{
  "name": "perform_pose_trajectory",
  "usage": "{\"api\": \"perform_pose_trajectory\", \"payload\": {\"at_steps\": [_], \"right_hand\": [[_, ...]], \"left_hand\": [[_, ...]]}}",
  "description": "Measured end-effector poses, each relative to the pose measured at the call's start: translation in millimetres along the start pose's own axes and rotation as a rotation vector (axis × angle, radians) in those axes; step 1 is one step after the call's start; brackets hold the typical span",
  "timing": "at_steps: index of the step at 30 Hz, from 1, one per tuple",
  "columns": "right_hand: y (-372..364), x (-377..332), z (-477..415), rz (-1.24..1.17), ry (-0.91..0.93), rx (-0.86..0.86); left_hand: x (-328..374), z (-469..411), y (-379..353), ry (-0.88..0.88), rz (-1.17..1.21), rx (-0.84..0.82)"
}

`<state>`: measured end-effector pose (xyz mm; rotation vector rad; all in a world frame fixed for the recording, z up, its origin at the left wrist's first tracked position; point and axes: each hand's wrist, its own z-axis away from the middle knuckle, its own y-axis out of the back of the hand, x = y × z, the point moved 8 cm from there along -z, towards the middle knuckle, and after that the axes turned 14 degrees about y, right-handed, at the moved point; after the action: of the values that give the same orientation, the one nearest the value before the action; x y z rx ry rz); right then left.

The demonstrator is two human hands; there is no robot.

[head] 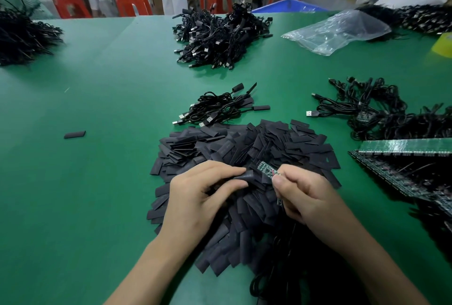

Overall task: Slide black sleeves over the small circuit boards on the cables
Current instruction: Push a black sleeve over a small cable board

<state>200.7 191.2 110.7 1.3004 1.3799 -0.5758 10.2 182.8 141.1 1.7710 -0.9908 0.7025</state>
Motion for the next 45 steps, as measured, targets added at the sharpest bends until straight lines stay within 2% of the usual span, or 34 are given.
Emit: {"api": "perform_pose_trajectory", "payload": {"at_steps": [13, 25, 29, 32, 37, 45], "right_hand": [[-9, 0, 1, -0.042, -0.036, -0.15], [-15, -7, 5, 0.087, -0.032, -0.331], [-14, -7, 5, 0.081, -0.03, -0.327], [-14, -7, 5, 0.064, -0.019, -0.321], [-7, -7, 2, 0.014, 0.009, -0.219], [-5, -2, 2, 0.038, -0.003, -0.191]], "left_hand": [[-3, 0, -2, 0.001, 0.001, -0.008], [3, 4, -15, -0.216, -0.146, -0.271], [4, 8, -20, -0.21, -0.138, -0.306], [5, 7, -20, -0.202, -0.149, -0.282], [8, 5, -13, -0.15, -0.103, -0.198], [10, 9, -14, -0.109, -0.058, -0.191]]}}
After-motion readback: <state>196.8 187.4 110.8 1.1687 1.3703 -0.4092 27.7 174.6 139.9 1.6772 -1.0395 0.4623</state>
